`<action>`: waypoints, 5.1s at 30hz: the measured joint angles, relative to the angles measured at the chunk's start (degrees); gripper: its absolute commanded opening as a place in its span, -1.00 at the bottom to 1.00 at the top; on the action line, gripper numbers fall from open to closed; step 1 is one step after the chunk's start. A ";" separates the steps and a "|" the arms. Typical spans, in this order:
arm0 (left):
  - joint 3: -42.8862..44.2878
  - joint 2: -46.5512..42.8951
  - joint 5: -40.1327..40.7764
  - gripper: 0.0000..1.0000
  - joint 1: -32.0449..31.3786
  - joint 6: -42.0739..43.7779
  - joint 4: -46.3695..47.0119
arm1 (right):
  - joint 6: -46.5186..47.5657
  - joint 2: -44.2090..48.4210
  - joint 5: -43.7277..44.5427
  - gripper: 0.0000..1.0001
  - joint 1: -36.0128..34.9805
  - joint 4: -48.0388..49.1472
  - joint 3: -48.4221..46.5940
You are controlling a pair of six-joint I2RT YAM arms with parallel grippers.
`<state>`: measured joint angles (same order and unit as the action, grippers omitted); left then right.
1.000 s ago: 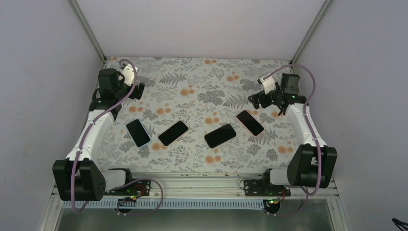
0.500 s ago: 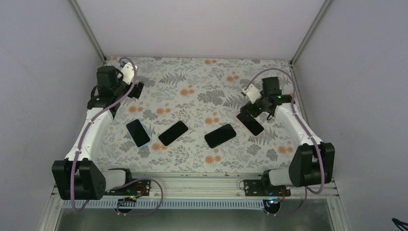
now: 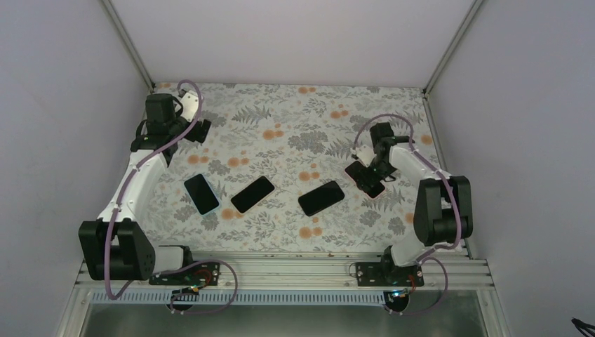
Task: Take the phone out of the phone case
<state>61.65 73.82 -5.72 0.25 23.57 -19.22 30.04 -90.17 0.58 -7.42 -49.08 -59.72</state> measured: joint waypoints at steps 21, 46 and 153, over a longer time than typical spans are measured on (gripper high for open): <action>0.00 0.92 1.60 1.00 -0.04 0.00 -0.09 | -0.68 -8.39 1.60 0.99 0.00 5.97 1.27; 28.00 24.24 -25.14 1.00 -7.23 0.59 -19.96 | -1.07 3.08 3.45 0.48 -11.19 7.37 0.37; 15.85 13.27 -33.66 -0.95 -29.64 21.49 -20.13 | 26.36 4.17 -42.32 0.98 -12.50 9.75 -8.66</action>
<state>77.49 87.09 -39.38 -29.39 45.06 -39.35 56.40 -86.00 -41.74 -19.92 -39.33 -68.38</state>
